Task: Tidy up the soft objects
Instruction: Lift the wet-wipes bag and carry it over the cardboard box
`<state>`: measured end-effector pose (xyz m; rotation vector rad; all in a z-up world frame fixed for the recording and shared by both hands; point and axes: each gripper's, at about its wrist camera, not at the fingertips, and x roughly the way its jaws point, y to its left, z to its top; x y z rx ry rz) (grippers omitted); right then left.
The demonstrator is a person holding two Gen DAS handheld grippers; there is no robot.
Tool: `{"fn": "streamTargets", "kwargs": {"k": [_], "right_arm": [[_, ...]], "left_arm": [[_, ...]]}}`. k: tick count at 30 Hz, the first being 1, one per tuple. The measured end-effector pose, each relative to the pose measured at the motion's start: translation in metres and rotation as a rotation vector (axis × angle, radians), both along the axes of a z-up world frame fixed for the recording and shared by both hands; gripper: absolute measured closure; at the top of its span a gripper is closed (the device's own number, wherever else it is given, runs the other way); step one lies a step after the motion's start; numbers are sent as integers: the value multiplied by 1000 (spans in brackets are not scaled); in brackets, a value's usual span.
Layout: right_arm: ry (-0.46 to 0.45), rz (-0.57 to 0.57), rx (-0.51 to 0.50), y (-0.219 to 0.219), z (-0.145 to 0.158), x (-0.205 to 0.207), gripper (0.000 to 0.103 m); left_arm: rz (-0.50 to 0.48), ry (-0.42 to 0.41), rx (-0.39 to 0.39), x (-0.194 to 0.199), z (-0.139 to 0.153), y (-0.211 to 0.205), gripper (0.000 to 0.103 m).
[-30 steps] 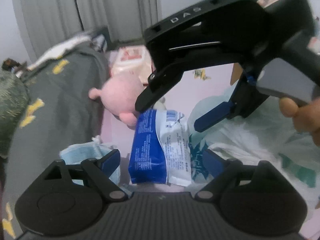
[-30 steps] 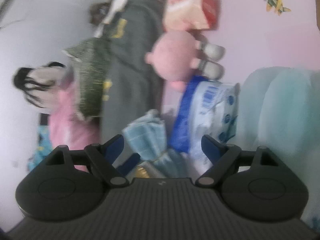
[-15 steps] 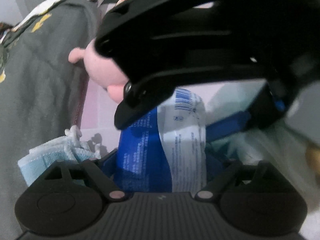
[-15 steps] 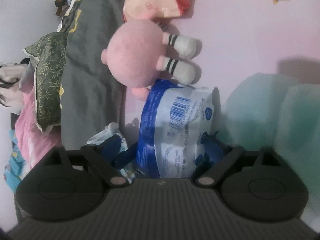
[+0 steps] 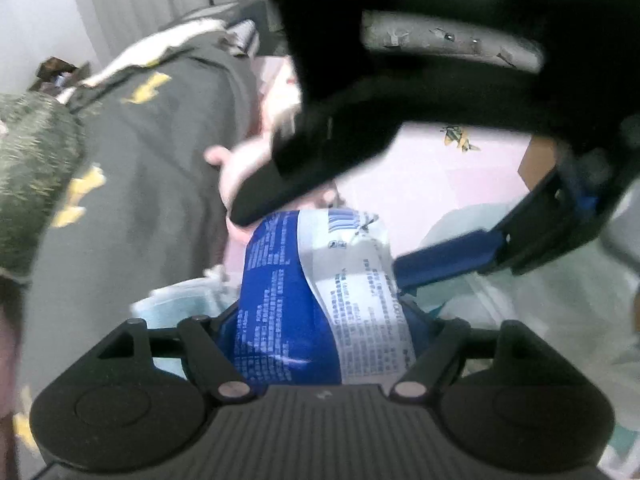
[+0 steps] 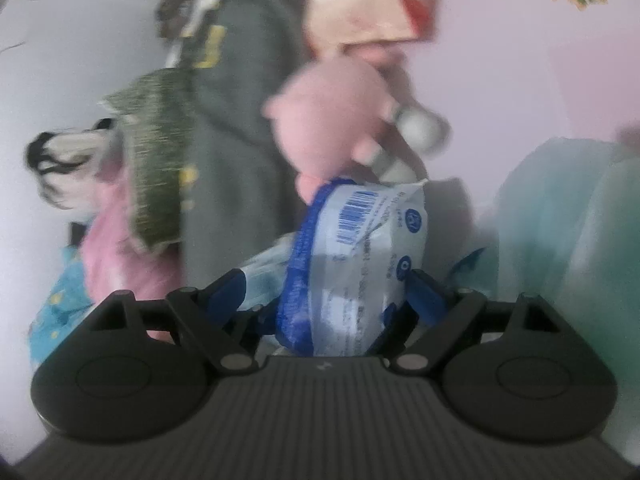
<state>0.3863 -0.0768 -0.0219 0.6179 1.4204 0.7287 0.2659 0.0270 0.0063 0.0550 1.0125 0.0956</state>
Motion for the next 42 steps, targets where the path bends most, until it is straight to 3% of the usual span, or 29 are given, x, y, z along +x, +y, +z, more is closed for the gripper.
{"fn": "streamTargets", "kwargs": {"k": [7, 10, 18, 22, 26, 32, 36, 40, 42], "right_arm": [[-102, 60, 200, -18, 72, -24, 22], [-160, 50, 205, -33, 92, -30, 22], [-168, -65, 190, -119, 88, -42, 23], [-159, -119, 186, -164, 76, -53, 23], [-164, -218, 257, -222, 68, -74, 23], [-239, -413, 322, -319, 71, -132, 23], [-302, -542, 309, -373, 72, -175, 23], [-312, -627, 275, -409, 66, -203, 23], [-304, -649, 261, -420, 62, -209, 23]], "left_arm": [[-19, -69, -49, -30, 43, -21, 25], [-34, -65, -65, -36, 43, -33, 25], [29, -63, -262, -50, 29, -18, 25], [32, -71, -316, -58, 40, -15, 26], [-10, -110, -387, -65, 63, -26, 26], [-170, -155, -474, -63, 100, -83, 26], [-270, -112, -539, -46, 105, -140, 26], [-324, -103, -488, -28, 89, -201, 25], [-354, -109, -380, -20, 71, -232, 25]]}}
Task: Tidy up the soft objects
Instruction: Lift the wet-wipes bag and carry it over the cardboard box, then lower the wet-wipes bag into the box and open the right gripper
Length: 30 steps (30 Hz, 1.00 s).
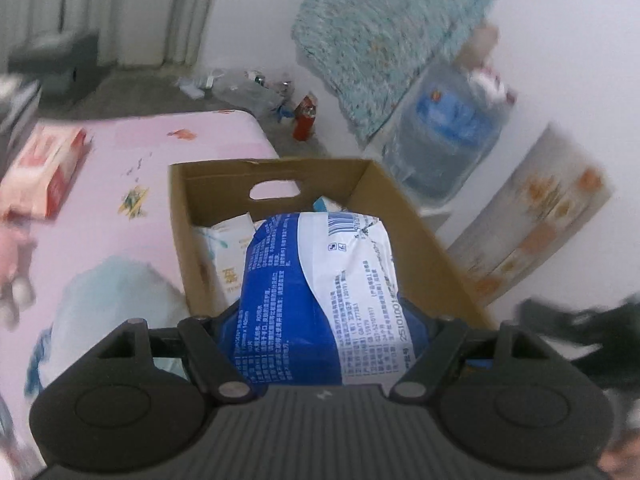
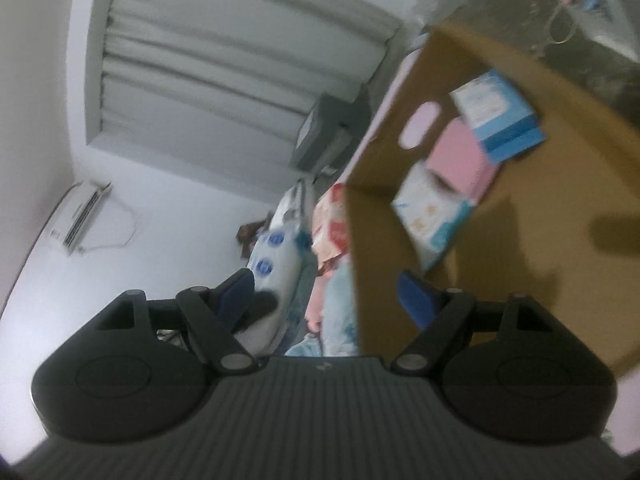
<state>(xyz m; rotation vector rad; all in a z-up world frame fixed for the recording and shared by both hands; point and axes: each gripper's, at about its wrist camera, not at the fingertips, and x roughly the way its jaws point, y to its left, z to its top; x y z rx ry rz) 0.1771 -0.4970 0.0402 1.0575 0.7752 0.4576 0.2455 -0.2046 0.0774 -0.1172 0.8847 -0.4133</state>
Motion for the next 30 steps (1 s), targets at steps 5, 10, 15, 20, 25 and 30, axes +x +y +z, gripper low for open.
{"fn": "streamTargets", "kwargs": {"k": [5, 10, 15, 20, 25, 30], "right_arm": [[49, -17, -61, -11, -10, 5, 22], [117, 18, -203, -8, -19, 33, 22], [220, 108, -300, 9, -39, 74, 23], [340, 254, -379, 42, -66, 108, 28], [460, 377, -457, 78, -97, 124, 44], [455, 359, -398, 96, -114, 130, 62]], "left_arm": [[-19, 68, 171, 5, -45, -36, 25], [-76, 27, 96, -21, -32, -14, 18], [-63, -57, 95, -44, -6, 21, 16], [14, -105, 49, -67, 11, 77, 12], [147, -118, 64, -94, 6, 134, 12], [285, -76, -7, -127, -11, 188, 12]]}}
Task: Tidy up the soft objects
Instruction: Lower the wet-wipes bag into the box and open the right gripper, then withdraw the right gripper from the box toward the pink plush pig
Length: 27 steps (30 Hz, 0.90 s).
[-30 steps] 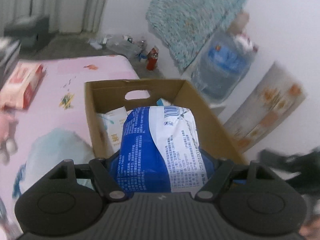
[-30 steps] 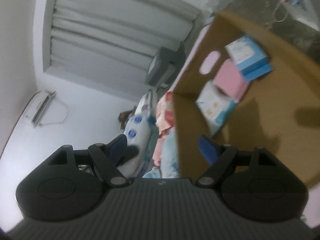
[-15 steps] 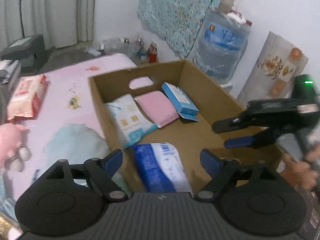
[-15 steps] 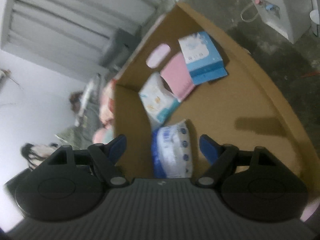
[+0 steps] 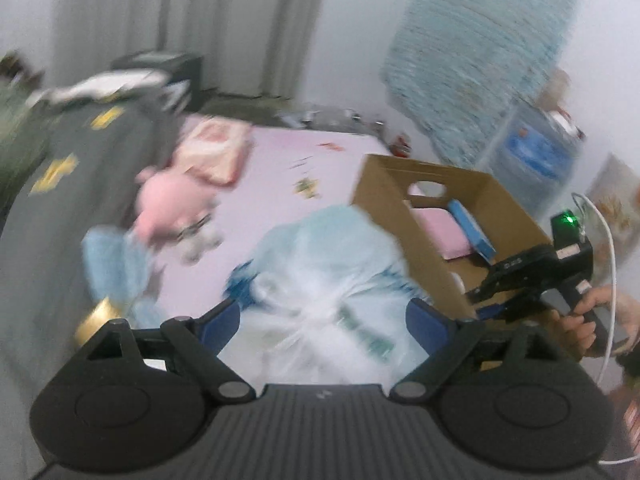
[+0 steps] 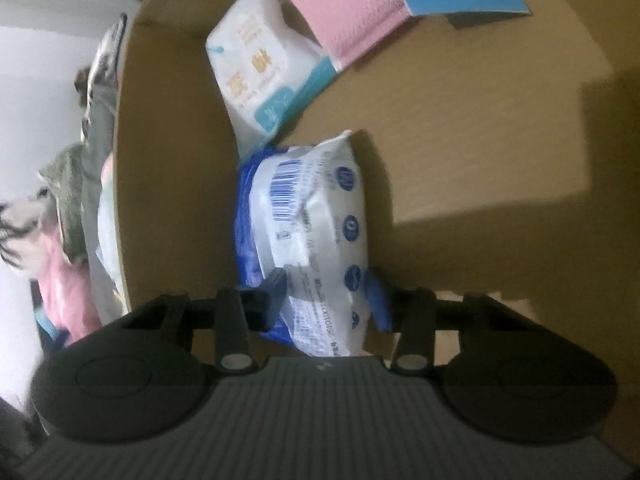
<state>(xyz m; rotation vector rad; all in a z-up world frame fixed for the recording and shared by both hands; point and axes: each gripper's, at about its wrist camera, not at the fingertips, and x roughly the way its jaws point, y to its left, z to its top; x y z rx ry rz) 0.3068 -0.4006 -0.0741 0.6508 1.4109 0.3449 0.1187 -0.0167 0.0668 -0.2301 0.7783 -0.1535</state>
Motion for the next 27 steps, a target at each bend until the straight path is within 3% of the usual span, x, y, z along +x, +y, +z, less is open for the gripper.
{"fn": "streamTargets", "kwargs": {"k": [8, 11, 13, 15, 22, 27], "right_arm": [[-88, -66, -9, 14, -1, 5, 62], [-90, -92, 2, 10, -1, 5, 57], [-81, -133, 18, 4, 3, 3, 28], [-123, -152, 33, -2, 17, -2, 23], [-236, -192, 149, -9, 75, -17, 19], [-277, -60, 217, 40, 102, -20, 19]], "left_arm": [[167, 42, -132, -35, -25, 55, 12], [201, 30, -146, -42, -25, 68, 11], [216, 16, -161, -50, -25, 75, 9], [231, -1, -164, -55, -24, 81, 8], [280, -85, -42, -75, -18, 81, 8], [300, -113, 60, -76, -21, 78, 8]]}}
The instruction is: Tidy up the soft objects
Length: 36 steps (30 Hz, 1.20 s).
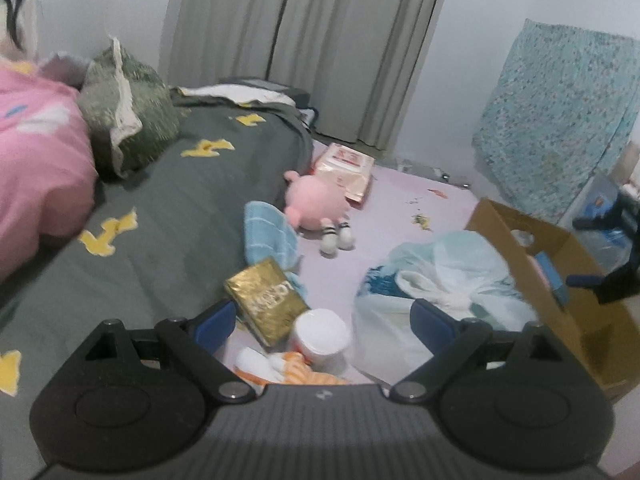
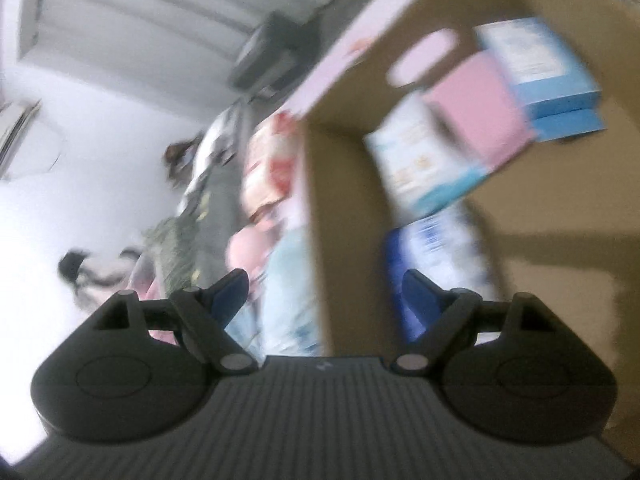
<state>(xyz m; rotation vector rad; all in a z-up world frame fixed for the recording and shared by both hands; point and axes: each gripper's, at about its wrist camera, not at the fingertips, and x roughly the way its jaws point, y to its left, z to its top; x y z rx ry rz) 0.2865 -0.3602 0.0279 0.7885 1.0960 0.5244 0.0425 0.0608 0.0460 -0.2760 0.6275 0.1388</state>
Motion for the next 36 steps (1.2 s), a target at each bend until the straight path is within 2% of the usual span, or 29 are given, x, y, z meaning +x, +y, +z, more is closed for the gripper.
{"fn": "streamTargets", "kwargs": {"k": [7, 10, 13, 17, 20, 21, 22, 24, 27, 31, 34, 36], "right_arm": [[42, 260, 60, 118, 1, 10, 19], [57, 342, 64, 173, -2, 21, 19], [74, 379, 52, 217, -5, 30, 19], [47, 387, -37, 260, -8, 59, 19], [20, 381, -101, 282, -11, 92, 19], [8, 358, -120, 286, -11, 104, 18], [-3, 345, -133, 291, -14, 118, 14], [7, 331, -117, 299, -24, 145, 10], [59, 281, -78, 307, -51, 184, 9], [134, 225, -25, 316, -89, 216, 9], [131, 240, -41, 328, -108, 223, 9], [100, 266, -66, 338, -114, 221, 9]], "left_arm": [[-9, -12, 107, 32, 1, 11, 11], [-7, 2, 118, 54, -1, 23, 17], [-20, 28, 101, 77, -2, 34, 21], [-57, 56, 75, 116, 0, 46, 22], [-100, 95, 64, 159, -2, 51, 23], [-116, 110, 64, 175, -5, 51, 24], [-117, 124, 67, 188, -8, 51, 29], [-119, 147, 87, 216, -15, 50, 30], [-117, 188, 114, 255, -31, 49, 31], [-113, 231, 120, 287, -48, 51, 34], [-122, 248, 127, 298, -58, 49, 36], [-120, 246, 88, 302, -62, 51, 37]]}}
